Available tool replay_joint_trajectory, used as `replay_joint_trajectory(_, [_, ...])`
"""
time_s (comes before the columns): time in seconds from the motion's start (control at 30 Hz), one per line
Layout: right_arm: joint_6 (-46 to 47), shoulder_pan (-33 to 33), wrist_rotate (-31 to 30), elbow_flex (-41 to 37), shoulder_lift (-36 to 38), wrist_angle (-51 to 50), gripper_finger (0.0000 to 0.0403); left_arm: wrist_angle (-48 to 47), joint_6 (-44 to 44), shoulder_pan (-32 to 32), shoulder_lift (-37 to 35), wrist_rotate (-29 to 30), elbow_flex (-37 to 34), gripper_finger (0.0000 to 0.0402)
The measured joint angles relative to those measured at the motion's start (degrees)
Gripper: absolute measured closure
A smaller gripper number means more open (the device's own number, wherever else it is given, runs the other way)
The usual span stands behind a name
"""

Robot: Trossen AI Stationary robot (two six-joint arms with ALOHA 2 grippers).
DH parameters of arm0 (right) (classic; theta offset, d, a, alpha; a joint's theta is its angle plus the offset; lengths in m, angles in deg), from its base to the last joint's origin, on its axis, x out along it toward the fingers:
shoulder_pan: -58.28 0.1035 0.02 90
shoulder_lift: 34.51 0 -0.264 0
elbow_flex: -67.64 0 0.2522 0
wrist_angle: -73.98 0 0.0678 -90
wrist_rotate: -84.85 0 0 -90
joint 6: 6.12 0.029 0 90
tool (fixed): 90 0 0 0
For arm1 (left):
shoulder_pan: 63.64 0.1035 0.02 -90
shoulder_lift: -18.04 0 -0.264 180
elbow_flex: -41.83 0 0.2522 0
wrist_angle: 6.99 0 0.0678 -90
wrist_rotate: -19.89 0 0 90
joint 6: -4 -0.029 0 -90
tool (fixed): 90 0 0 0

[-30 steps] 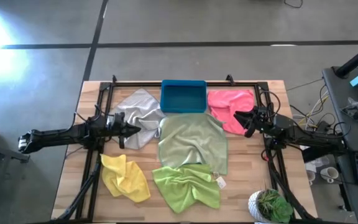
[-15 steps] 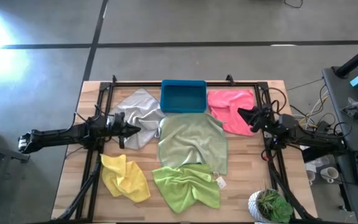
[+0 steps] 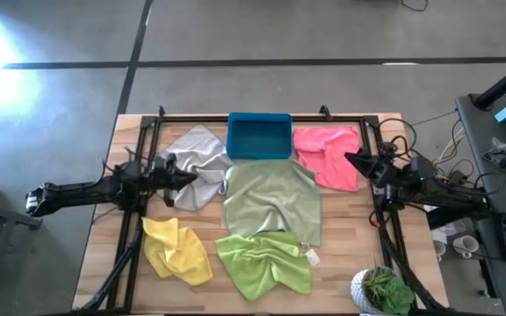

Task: Fold microfiber towels
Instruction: Fold the light green microfiber cloth

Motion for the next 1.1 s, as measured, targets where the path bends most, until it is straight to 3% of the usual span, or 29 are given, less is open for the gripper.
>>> replay_joint_trajectory(0.2, [-7.07, 0.0, 0.05, 14.83, -3.43, -27.61, 0.028, 13.8, -0.06, 0.05, -0.02, 0.03, 0.0, 0.0402])
replay_joint_trajectory(0.33, [-10.51, 0.0, 3.54, 22.18, -7.08, -38.05, 0.028, 18.92, 0.68, -0.04, 0.0, 0.06, 0.0, 0.0402])
replay_joint_trajectory(0.53, [-14.82, 0.0, 10.98, 29.55, -13.82, -42.04, 0.028, 25.33, 7.22, -0.02, -0.02, 0.24, 0.18, 0.0402])
replay_joint_trajectory(0.8, [-15.63, 0.01, 20.56, 34.49, -21.32, -44.67, 0.028, 25.45, 6.97, -0.02, 4.41, 2.17, 5.75, 0.0402])
replay_joint_trajectory(1.1, [-14.06, 3.42, 20.98, 35.8, -25.6, -45.5, 0.028, 18.09, 6.86, -0.02, 15.55, 2.27, 13.91, 0.0402])
